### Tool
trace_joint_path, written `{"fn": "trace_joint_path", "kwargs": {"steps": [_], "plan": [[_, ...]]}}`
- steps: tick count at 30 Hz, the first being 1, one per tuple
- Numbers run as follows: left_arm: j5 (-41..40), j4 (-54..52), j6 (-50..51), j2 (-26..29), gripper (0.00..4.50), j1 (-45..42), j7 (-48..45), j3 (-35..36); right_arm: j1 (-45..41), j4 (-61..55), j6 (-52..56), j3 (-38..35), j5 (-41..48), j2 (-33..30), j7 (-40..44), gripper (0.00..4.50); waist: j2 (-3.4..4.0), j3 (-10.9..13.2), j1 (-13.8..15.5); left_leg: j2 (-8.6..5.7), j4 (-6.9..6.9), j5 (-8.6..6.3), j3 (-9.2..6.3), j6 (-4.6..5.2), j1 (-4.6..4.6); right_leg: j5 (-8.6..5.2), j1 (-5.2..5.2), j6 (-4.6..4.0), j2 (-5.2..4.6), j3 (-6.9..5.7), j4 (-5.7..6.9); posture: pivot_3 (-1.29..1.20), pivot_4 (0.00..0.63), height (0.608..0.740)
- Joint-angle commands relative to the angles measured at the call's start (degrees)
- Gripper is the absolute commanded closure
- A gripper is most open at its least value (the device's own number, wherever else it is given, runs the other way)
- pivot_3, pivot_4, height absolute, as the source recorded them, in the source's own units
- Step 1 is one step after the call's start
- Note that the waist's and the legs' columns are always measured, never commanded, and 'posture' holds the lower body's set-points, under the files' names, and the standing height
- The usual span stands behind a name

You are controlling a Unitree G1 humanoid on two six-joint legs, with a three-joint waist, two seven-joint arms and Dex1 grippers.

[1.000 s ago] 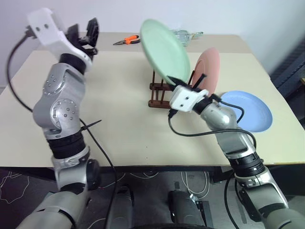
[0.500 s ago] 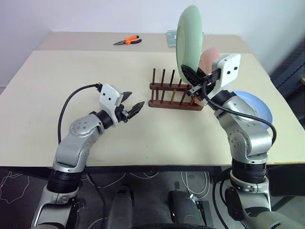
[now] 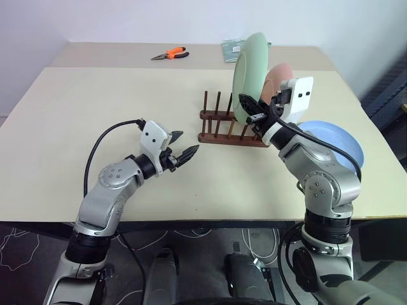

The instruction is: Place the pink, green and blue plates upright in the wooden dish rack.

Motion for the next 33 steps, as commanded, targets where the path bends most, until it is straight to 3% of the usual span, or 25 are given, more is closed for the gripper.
{"fn": "trace_joint_path", "kwargs": {"steps": [1,5,15,19,21,22,27,30,33], "plan": [[0.44,-2.39,-0.48,-0.27,1.31,0.01,-0.18,-0.47,-1.39,-0.10,-0.86,0.04,-0.60,-0.80,-0.61,2.81,0.00,0.00,0.01,0.00,0.00,0.00,0.00,0.00,-0.01,0.00,0.00,0.00,0.00,0.00,0.00,0.00,0.150,0.740],[0.78,-2.37,-0.57,-0.23,1.31,0.27,-0.37,-0.66,-1.64,-0.37,-3.48,2.09,-3.40,-2.67,-0.16,0.85,0.01,0.01,0.05,0.00,0.00,0.00,0.00,0.01,-0.04,0.00,-0.03,0.00,0.00,0.00,-0.01,0.00,0.150,0.740],[1.25,-2.31,-0.69,-0.32,1.31,0.27,-0.52,-1.10,-4.53,-2.08,-12.48,5.50,-11.02,-13.90,6.89,0.85,0.02,0.02,0.07,0.00,0.00,0.00,0.00,0.01,-0.05,-0.01,-0.04,-0.01,0.00,0.00,-0.04,0.00,0.150,0.740],[1.51,-1.71,-0.97,-0.45,1.31,-0.24,-0.81,-1.35,-5.84,-3.37,-15.82,-3.18,-6.57,-18.45,10.45,0.85,0.03,0.02,0.28,-0.01,0.02,-0.01,0.01,0.01,-0.07,-0.01,-0.03,-0.01,-0.01,0.00,-0.06,0.00,0.150,0.740],[1.81,-1.41,-1.26,-0.44,1.31,-0.49,-1.47,-2.05,-5.54,-2.15,-14.96,-11.40,-3.03,-20.28,9.40,0.31,0.02,0.03,0.39,-0.02,0.01,-0.01,0.00,0.02,-0.08,-0.01,-0.02,-0.01,-0.01,0.00,-0.07,0.00,0.150,0.740],[1.88,-1.22,-1.33,-0.49,1.31,-0.66,-1.85,-2.36,-4.44,-1.31,-15.02,-14.28,-3.08,-21.72,9.16,0.03,0.01,0.02,0.46,-0.02,0.01,-0.02,0.00,0.03,-0.08,-0.01,0.00,-0.01,-0.02,0.00,-0.09,0.00,0.150,0.740],[1.88,0.22,-2.13,-1.19,1.31,-1.88,-4.55,-4.00,8.38,0.06,-14.37,-20.70,-3.95,-28.48,13.69,0.03,-0.01,0.00,0.44,-0.03,0.02,-0.05,0.01,0.08,-0.06,-0.02,0.07,-0.02,-0.04,0.00,-0.19,0.00,0.150,0.740],[2.05,1.07,-2.72,-1.20,1.31,-2.30,-5.94,-4.65,15.87,-2.59,-12.42,-18.75,-3.98,-31.25,16.92,0.03,0.18,0.00,-0.26,-0.02,0.05,-0.05,0.03,0.09,-0.02,-0.02,0.04,-0.02,-0.04,0.04,-0.13,0.00,0.150,0.740],[1.22,1.55,-2.60,-1.28,1.31,-3.03,-8.33,-5.36,25.69,-2.38,-13.36,-11.94,-11.12,-34.08,17.92,0.03,0.43,-0.09,-0.30,-0.02,0.06,-0.05,0.09,0.10,0.02,-0.02,0.01,-0.01,-0.04,0.14,-0.09,0.00,0.150,0.740]]}}
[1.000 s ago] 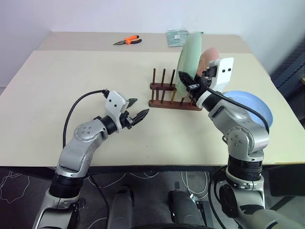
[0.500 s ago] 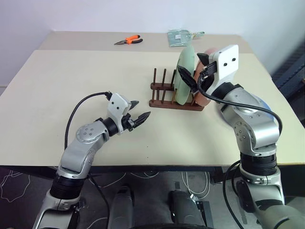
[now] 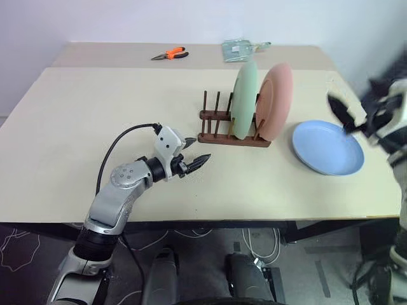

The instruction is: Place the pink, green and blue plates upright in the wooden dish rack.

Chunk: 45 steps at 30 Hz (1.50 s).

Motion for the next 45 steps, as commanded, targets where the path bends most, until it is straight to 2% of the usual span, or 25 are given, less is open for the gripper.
{"fn": "trace_joint_path", "kwargs": {"steps": [1,5,8,15,18,21,25,27,30,32,35,40,43,45], "plan": [[-1.33,-1.01,-0.27,0.44,1.31,-1.21,-3.24,-0.79,6.07,-0.30,-2.23,7.45,-7.63,-2.02,0.16,0.03,-0.01,-0.01,0.09,0.01,0.00,0.00,0.00,0.00,0.02,-0.01,0.01,0.00,0.01,0.00,0.00,0.00,0.150,0.740],[-2.07,-2.73,0.95,1.33,1.31,-0.94,-6.27,-2.35,5.85,6.83,-3.68,14.32,-12.31,-0.60,-1.16,0.03,0.00,0.00,0.15,-0.03,0.09,0.00,0.04,0.00,0.00,0.01,0.01,-0.01,-0.01,0.07,-0.03,0.00,0.150,0.740],[-1.08,-2.98,1.05,1.55,1.31,-0.65,-5.97,-2.57,3.65,12.94,-4.24,17.00,-15.37,0.24,-2.90,0.86,0.01,0.01,0.28,-0.03,0.09,0.00,0.04,0.00,-0.01,0.01,0.00,-0.01,-0.01,0.07,-0.03,0.00,0.150,0.740],[-0.13,-4.29,1.03,2.51,1.31,1.36,-5.37,-2.28,0.10,17.79,-6.66,18.13,-19.09,1.00,-5.16,4.40,0.01,0.02,0.41,-0.03,0.06,-0.01,0.04,0.01,-0.03,0.00,-0.01,0.01,0.00,0.07,-0.03,0.00,0.150,0.740],[0.39,-4.21,0.77,2.65,1.31,1.58,-5.13,-2.20,-0.89,17.28,-7.83,17.99,-20.74,1.30,-6.63,4.46,0.00,0.02,0.47,-0.03,0.07,-0.01,0.03,0.01,-0.02,0.00,0.01,0.01,0.00,0.07,-0.02,0.00,0.150,0.740],[0.90,-3.19,0.17,2.45,1.31,1.11,-4.59,-1.97,-4.13,16.17,-11.95,14.72,-21.24,3.07,-11.13,4.46,0.01,0.02,0.42,-0.03,0.07,-0.01,0.04,0.01,-0.03,0.00,0.00,0.01,0.00,0.07,-0.02,0.00,0.150,0.740],[4.55,1.05,-3.66,2.61,1.31,0.37,-2.81,-1.72,-13.24,13.89,-16.21,9.74,-22.25,3.26,-18.25,4.46,0.24,0.12,0.33,-0.03,0.08,0.00,0.05,0.01,-0.03,0.01,-0.04,0.02,0.00,0.07,0.01,0.00,0.150,0.740],[6.97,4.91,-7.41,1.79,1.31,-0.43,-0.22,-0.63,-19.03,12.45,-16.90,8.56,-19.11,4.11,-17.66,4.46,0.25,0.12,0.37,-0.03,0.06,0.00,0.04,0.01,-0.03,0.01,-0.05,0.03,0.01,0.07,0.02,0.00,0.150,0.740],[10.65,11.88,-14.29,0.18,1.31,-2.12,6.39,2.52,-27.17,7.29,-13.92,9.56,-9.36,7.48,-12.09,4.46,0.24,0.12,0.23,-0.02,0.00,0.00,0.04,0.01,-0.02,0.00,-0.06,0.04,0.02,0.06,0.02,0.00,0.150,0.740],[11.05,14.48,-16.95,0.12,1.31,-2.24,8.26,4.85,-31.88,2.74,-9.23,10.12,-1.17,10.88,-9.87,4.46,0.24,0.12,0.13,0.00,-0.03,0.00,0.02,0.01,-0.02,0.00,-0.06,0.06,0.05,0.05,0.04,0.00,0.150,0.740],[11.68,16.77,-19.89,1.45,1.31,-1.40,9.01,7.38,-37.50,-1.81,-1.66,9.94,10.58,17.16,-11.00,4.46,0.25,0.12,0.29,0.00,-0.05,0.00,0.03,0.02,-0.03,0.01,-0.06,0.07,0.05,0.05,0.06,0.00,0.150,0.740],[10.53,18.68,-23.20,3.23,1.31,0.30,7.39,10.15,-42.47,-3.60,8.34,10.39,28.00,31.86,-21.53,4.46,0.23,0.11,0.59,0.00,-0.04,0.00,0.03,0.01,-0.05,0.01,-0.05,0.05,0.04,0.03,0.10,0.00,0.150,0.740],[10.67,18.13,-24.07,4.37,1.31,1.61,6.71,11.28,-40.94,-2.22,11.25,12.61,32.32,41.10,-29.42,4.46,0.20,0.08,0.46,0.02,-0.06,0.00,0.03,0.01,-0.08,0.01,-0.07,0.04,0.04,0.02,0.11,0.00,0.150,0.740],[10.66,18.24,-23.96,4.68,1.31,1.93,6.69,11.86,-39.75,-0.89,12.05,13.31,33.11,44.75,-32.91,4.46,0.20,0.08,0.44,0.02,-0.06,0.00,0.04,0.01,-0.07,0.02,-0.11,0.04,0.05,0.02,0.15,0.00,0.150,0.740]]}}
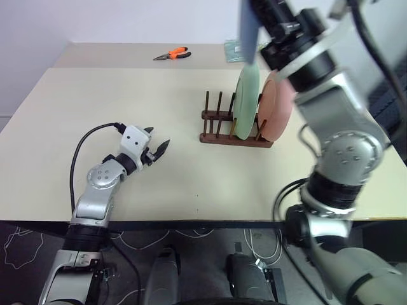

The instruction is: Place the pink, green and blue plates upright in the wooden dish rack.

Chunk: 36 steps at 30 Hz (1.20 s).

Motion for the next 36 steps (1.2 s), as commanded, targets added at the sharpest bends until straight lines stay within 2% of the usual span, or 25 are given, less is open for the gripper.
{"fn": "trace_joint_path", "kwargs": {"steps": [1,5,20,23,28,31,36], "plan": [[-0.44,-1.76,-1.26,1.08,1.31,0.29,-0.26,2.01,1.24,0.86,0.82,1.21,2.17,4.24,-5.98,4.46,0.00,0.00,0.06,0.00,0.00,0.00,0.00,0.00,-0.01,0.00,0.00,0.00,0.00,0.00,0.01,0.00,0.150,0.740],[-0.41,-2.77,-0.97,1.08,1.31,0.97,-0.24,1.97,2.43,4.69,-0.29,1.62,1.57,8.06,-9.51,4.46,0.01,0.00,0.02,0.00,0.01,0.00,0.01,0.00,-0.01,0.00,0.00,0.00,0.00,0.00,0.00,0.00,0.150,0.740],[-0.64,-5.29,0.63,0.26,1.31,1.60,-1.11,0.46,1.48,14.66,-2.79,-0.17,-1.01,6.56,-9.54,4.46,0.01,0.00,-0.18,0.00,-0.01,0.00,0.01,0.00,-0.03,0.00,-0.07,0.00,0.00,0.00,0.00,0.00,0.150,0.740],[-1.18,-6.56,1.36,0.29,1.31,2.46,-2.27,0.12,0.53,17.54,-3.77,0.20,-3.48,4.94,-8.03,3.57,0.02,0.01,-0.24,0.00,-0.02,0.00,0.02,0.00,-0.03,0.00,-0.07,0.00,0.00,0.00,0.00,0.00,0.150,0.740],[-1.39,-8.05,2.66,0.08,1.31,3.37,-2.92,-0.18,-2.12,18.40,-6.99,3.91,-10.67,1.18,-4.44,1.08,0.05,0.02,-0.28,0.01,-0.03,0.00,0.04,0.00,-0.11,0.00,-0.21,0.00,0.00,0.01,0.01,0.00,0.150,0.740],[-1.24,-8.50,3.17,-0.19,1.31,3.51,-2.99,-0.56,-2.62,17.36,-7.92,5.43,-13.77,-1.12,-2.46,1.08,0.04,0.02,-0.26,0.00,-0.05,0.00,0.05,0.00,-0.13,0.00,-0.24,0.00,0.00,0.01,0.00,0.00,0.150,0.740],[-0.68,-9.00,3.58,-0.87,1.31,3.79,-2.92,-1.26,-2.04,7.94,-9.04,9.40,-18.02,-10.21,6.54,1.08,0.05,0.03,0.04,0.00,-0.03,0.00,0.05,0.00,-0.18,-0.01,-0.25,-0.01,-0.01,0.01,-0.01,0.00,0.150,0.740]]}}
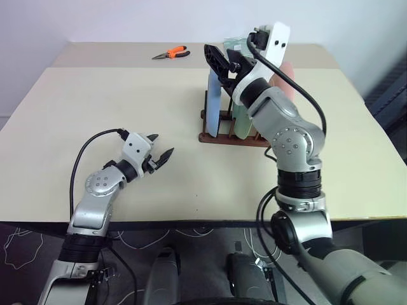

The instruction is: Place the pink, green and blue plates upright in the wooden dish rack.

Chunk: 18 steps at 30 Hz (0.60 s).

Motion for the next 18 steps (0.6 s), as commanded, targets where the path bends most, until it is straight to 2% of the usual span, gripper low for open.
{"fn": "trace_joint_path", "kwargs": {"steps": [1,5,7,10,12,15,18], "plan": [[0.06,-2.16,-0.07,-0.11,1.31,0.10,0.01,-0.36,-0.12,-11.98,-1.32,1.19,-0.51,-6.54,7.94,1.08,0.01,0.01,0.09,0.00,0.00,0.00,0.00,0.00,-0.01,0.00,-0.02,0.00,0.00,0.00,0.00,0.00,0.150,0.740],[0.50,-0.86,-0.63,0.99,1.31,-0.01,-1.10,-0.64,8.60,-22.74,1.33,-3.69,1.06,-19.24,15.50,1.08,-0.09,-0.05,0.33,0.00,-0.06,-0.01,-0.02,0.00,-0.04,-0.01,-0.03,0.01,0.00,-0.01,-0.04,0.00,0.150,0.740],[0.58,-0.19,-0.96,1.45,1.31,-0.07,-1.71,-0.88,16.34,-26.07,2.69,-9.31,2.67,-25.82,19.19,1.08,-0.11,-0.05,0.55,-0.01,-0.04,-0.02,-0.01,0.01,-0.03,-0.02,0.05,-0.01,-0.03,-0.01,-0.14,0.00,0.150,0.740],[0.95,0.87,-1.36,1.64,1.31,-0.49,-2.22,-1.42,26.24,-27.17,3.63,-16.09,4.63,-31.88,23.21,1.08,-0.09,-0.03,0.16,-0.03,0.04,-0.04,0.03,0.03,0.01,-0.02,0.13,-0.04,-0.08,0.02,-0.21,0.00,0.150,0.740],[1.76,1.76,-1.56,0.97,1.31,-1.40,-1.92,-2.46,34.50,-25.83,2.16,-18.58,2.29,-35.79,27.74,1.08,-0.06,-0.03,-0.05,-0.02,0.05,-0.03,0.04,0.02,0.09,0.02,0.11,-0.09,-0.08,0.05,-0.17,0.00,0.150,0.740],[1.88,3.41,-2.45,0.81,1.31,-2.32,-2.52,-2.89,46.63,-21.89,-3.39,-17.14,-5.01,-38.08,31.00,1.08,-0.13,-0.08,-0.06,-0.01,0.02,-0.04,0.02,0.03,0.16,0.01,0.20,-0.08,-0.07,0.05,-0.22,0.00,0.150,0.740],[1.71,4.27,-3.34,1.26,1.31,-2.30,-3.20,-2.48,47.99,-16.61,-8.40,-15.22,-8.63,-36.46,30.74,1.08,-0.06,-0.04,-0.64,-0.03,0.10,-0.05,0.11,0.05,0.17,0.03,0.15,-0.09,-0.07,0.16,-0.20,0.00,0.150,0.740]]}}
